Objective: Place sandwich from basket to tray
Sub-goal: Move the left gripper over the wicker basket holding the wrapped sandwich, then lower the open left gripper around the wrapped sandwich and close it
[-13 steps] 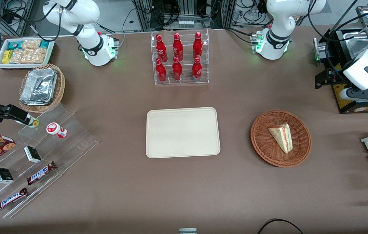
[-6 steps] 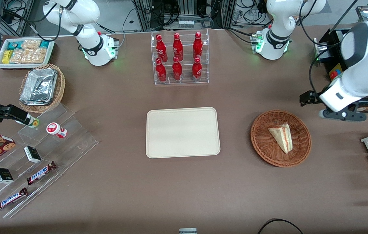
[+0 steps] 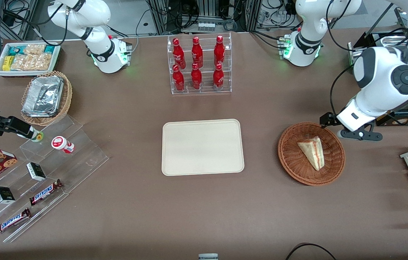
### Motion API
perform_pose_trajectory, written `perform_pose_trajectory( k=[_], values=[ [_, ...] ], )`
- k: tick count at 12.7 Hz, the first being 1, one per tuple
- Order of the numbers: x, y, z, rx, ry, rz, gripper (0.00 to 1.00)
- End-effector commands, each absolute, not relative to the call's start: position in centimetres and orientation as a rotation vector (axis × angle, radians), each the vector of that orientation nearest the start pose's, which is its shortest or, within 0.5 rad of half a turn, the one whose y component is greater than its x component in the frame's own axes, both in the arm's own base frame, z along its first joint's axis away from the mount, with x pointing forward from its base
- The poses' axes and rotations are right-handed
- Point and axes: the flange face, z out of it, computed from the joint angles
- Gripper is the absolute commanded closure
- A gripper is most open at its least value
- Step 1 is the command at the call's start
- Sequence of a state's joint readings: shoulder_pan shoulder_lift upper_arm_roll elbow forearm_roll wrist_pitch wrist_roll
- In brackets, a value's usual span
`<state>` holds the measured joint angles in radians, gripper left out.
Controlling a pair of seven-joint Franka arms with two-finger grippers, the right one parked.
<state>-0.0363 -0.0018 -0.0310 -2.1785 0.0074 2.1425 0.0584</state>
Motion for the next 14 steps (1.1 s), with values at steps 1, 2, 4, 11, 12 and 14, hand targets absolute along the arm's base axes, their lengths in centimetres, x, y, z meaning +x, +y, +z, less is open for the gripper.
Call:
perform_pose_trajectory(
  k=[1,2,4,11,12,14],
  values=[
    [52.6,-3.7,37.8,-3.129,0.071,0.028,0.00],
    [52.9,-3.9,37.1,-3.131,-0.005,0.011,0.00],
    [53.5,-4.4,35.7,-3.125,-0.228,-0.005,0.00],
    [54.9,-5.4,31.8,-3.029,-0.821,0.002,0.00],
    [54.9,-5.4,31.6,-3.027,-0.823,0.007,0.00],
    [54.9,-5.7,30.8,-3.025,-0.815,0.028,0.00]
  ],
)
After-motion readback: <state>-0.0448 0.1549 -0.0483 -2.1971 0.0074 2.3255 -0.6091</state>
